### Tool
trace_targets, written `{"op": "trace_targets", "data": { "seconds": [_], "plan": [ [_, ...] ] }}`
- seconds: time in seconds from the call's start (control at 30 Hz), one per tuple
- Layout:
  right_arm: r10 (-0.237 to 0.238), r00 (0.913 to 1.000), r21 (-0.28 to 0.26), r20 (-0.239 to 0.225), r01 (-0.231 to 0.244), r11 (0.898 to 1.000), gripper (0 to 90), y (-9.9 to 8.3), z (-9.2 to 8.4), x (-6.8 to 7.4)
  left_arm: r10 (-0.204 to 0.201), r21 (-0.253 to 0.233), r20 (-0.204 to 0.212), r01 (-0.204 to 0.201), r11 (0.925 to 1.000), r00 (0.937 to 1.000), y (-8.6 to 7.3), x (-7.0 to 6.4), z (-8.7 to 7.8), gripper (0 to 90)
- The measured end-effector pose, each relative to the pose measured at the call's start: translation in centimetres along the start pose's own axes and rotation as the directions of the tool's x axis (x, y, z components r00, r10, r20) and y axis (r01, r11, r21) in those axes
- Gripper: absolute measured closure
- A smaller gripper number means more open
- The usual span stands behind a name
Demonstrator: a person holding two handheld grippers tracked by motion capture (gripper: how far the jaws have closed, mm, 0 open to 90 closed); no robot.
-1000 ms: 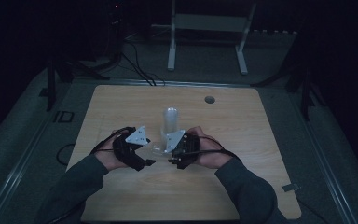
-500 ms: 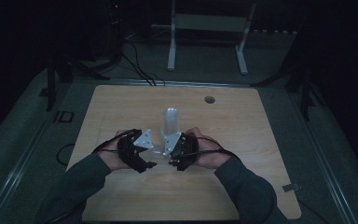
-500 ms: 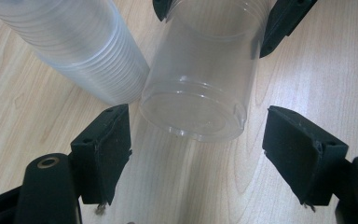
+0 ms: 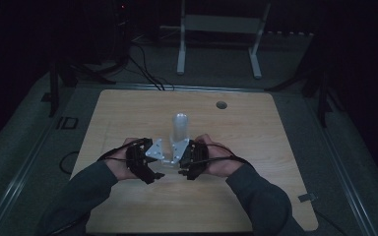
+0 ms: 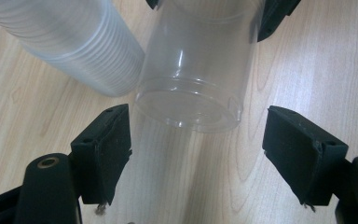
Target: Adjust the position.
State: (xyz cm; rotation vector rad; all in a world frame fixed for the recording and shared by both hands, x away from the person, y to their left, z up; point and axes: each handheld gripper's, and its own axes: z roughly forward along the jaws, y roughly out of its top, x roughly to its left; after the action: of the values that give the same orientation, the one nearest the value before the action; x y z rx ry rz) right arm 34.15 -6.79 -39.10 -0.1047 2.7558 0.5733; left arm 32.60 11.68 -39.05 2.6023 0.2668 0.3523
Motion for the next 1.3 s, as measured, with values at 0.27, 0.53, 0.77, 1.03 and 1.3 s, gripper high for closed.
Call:
{"op": "trace_targets", "data": {
  "seconds": [0.27,0.53,0.77,1.03,1.3],
  "plan": [
    [-0.007,1.0,0.007,-0.006,0.007,1.0,33.1,0.2,0.0,0.0,0.029,0.045,-0.011,-0.028,0.9986,0.9995,0.3,-0.1,0.4,23.7],
    [-0.014,0.9997,0.018,-0.018,0.014,1.0,33.2,0.3,0.3,0.2,0.019,0.021,0.003,-0.019,0.9996,0.9998,0.5,-0.1,0.3,24.5],
    [-0.02,0.9996,0.016,-0.021,0.021,1.0,33.2,0.5,0.3,0.4,0.005,-0.008,0.023,-0.005,1.0,0.9997,0.6,-0.2,0.4,25.0],
    [-0.035,0.9993,0.008,-0.016,0.035,0.999,33.2,0.7,0.3,0.5,-0.121,-0.105,0.045,0.125,0.9866,0.9917,0.6,-0.8,1.4,28.6],
    [-0.035,0.9993,0.004,-0.016,0.035,0.999,33.2,0.7,0.2,0.5,-0.158,-0.128,0.058,0.164,0.9781,0.9857,0.5,-1.0,1.9,33.0]
  ]
}}
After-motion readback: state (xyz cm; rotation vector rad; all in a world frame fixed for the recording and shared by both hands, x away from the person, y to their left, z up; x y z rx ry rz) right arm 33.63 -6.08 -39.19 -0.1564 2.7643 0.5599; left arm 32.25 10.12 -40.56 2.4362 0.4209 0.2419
